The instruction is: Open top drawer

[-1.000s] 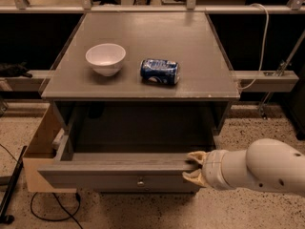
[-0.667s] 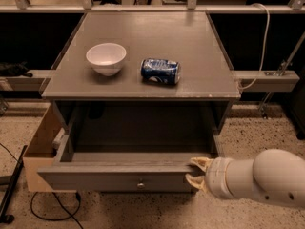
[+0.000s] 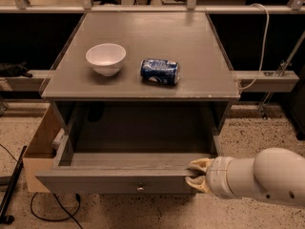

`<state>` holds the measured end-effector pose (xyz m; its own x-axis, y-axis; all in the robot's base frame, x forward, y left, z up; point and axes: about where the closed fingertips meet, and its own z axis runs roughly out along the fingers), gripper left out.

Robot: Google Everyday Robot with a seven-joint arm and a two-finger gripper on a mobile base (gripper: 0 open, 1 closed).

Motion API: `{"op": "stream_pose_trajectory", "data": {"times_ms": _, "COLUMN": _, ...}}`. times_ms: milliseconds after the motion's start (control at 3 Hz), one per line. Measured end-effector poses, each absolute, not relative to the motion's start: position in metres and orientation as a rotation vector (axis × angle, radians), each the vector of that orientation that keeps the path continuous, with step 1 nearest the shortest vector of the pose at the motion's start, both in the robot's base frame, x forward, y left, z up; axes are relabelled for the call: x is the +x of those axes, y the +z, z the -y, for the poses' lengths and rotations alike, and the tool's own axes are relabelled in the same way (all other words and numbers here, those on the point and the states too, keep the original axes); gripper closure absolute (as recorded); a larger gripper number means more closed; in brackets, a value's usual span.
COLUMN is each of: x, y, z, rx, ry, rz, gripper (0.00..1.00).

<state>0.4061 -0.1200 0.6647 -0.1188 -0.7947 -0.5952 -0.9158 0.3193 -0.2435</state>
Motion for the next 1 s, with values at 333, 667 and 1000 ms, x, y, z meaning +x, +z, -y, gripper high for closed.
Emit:
{"op": "stream_pose_trajectory", "data": {"times_ms": 333, "x": 0.4061, "y": 0.6647, "z": 0.12, "rx": -1.507, "ry": 0.24, "rz": -1.942, "gripper": 0.14}}
{"op": "stream_pose_trajectory", "data": {"times_ms": 667, "x": 0.4061, "y": 0.6647, "z": 0.12, "rx": -1.507, "ry": 0.24, "rz": -1.942, "gripper": 0.0}}
{"op": "stream_pose_trajectory", "data": {"times_ms": 1000, "x": 0.4061, "y": 0.6647, "z": 0.12, "rx": -1.507, "ry": 0.24, "rz": -1.942, "gripper": 0.0}}
